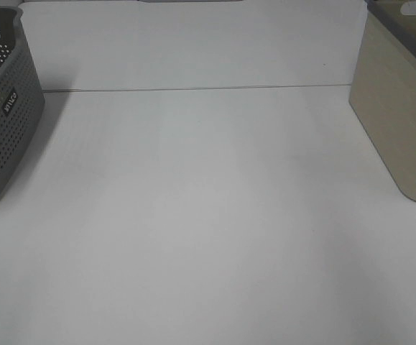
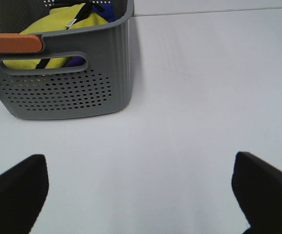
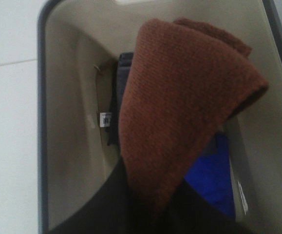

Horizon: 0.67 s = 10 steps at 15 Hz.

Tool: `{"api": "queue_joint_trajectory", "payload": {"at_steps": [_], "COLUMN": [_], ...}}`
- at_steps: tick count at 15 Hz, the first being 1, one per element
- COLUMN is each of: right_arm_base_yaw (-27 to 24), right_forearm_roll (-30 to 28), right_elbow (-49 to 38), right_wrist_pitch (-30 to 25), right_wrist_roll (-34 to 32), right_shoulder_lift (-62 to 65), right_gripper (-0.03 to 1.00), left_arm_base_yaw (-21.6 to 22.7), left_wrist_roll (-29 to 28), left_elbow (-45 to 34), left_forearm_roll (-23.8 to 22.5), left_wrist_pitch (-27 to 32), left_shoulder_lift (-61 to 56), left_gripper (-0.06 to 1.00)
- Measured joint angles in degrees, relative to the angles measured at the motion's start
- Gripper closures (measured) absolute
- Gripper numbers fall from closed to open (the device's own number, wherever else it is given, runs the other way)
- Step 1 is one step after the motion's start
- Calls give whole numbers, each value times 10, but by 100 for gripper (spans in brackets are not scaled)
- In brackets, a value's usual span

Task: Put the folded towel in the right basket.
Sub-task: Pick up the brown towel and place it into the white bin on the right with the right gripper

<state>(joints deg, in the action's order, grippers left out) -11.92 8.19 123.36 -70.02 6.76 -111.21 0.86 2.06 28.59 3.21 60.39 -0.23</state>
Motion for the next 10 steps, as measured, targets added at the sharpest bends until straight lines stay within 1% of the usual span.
{"api": "queue_joint_trajectory", "payload": {"at_steps": [2, 4, 5, 6, 8, 9, 10], "right_arm_base_yaw": [-6, -5, -5, -5, -5, -5, -5], "right_forearm_roll": [-1, 2, 2, 2, 7, 19, 38], "right_elbow": [-33, -42, -44, -44, -45, -45, -45], "right_wrist_pitch": [0, 0, 0, 0, 1, 1, 1], "right_wrist_roll": [1, 1, 1, 0, 0, 0, -1], "right_shoulder_lift": [-10, -30, -43, -54, -59, -57, -53], "right_gripper": [87, 86, 82, 72, 39, 28, 22], "left_arm_base_yaw": [0, 0, 0, 0, 0, 0, 0], "left_wrist_roll": [0, 0, 0, 0, 0, 0, 0], "left_elbow": [0, 0, 0, 0, 0, 0, 0], "left_forearm_roll": [0, 0, 0, 0, 0, 0, 0], "left_wrist_pitch": [0, 0, 0, 0, 0, 0, 0], "left_shoulder_lift": [0, 0, 0, 0, 0, 0, 0], "left_gripper": [-2, -2, -2, -2, -2, -2, -2]}}
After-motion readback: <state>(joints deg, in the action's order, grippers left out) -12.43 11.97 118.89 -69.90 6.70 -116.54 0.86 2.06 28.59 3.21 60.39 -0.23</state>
